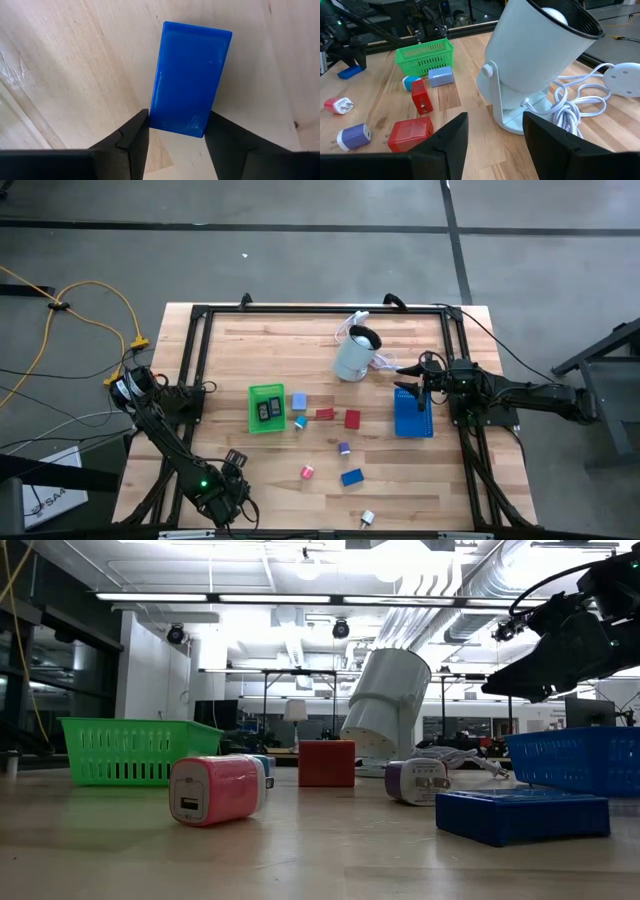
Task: Pick & Place Office items
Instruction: Put the left blue digital timer into the green bin
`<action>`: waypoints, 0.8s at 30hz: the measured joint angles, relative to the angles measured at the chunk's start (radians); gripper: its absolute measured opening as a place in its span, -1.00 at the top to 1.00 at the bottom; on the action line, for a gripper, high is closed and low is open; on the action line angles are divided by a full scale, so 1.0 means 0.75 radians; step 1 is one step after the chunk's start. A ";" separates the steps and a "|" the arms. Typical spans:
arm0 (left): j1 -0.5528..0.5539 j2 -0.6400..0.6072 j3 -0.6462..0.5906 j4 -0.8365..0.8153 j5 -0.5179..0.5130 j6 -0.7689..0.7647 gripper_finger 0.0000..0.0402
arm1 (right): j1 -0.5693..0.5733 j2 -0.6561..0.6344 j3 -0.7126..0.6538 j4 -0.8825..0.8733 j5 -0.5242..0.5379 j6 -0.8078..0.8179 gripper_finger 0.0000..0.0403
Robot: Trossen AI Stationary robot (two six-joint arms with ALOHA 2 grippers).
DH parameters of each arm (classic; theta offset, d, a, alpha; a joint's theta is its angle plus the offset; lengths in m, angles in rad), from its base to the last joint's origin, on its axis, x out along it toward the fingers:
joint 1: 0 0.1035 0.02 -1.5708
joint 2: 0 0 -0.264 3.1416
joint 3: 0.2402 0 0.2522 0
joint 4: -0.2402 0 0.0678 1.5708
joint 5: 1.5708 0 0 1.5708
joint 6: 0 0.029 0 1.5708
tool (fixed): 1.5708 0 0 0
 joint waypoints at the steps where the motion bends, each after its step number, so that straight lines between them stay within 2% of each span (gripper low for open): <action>1: 0.000 0.000 0.000 0.000 0.001 0.000 0.18 | 0.000 0.000 0.000 0.000 0.000 0.000 0.13; 11: 0.005 -0.006 0.000 0.002 0.001 0.000 0.21 | 0.000 0.000 0.000 0.000 0.000 0.000 0.13; 24: 0.068 -0.107 -0.001 -0.009 0.001 -0.003 0.22 | 0.000 0.000 0.000 0.000 0.000 0.000 0.13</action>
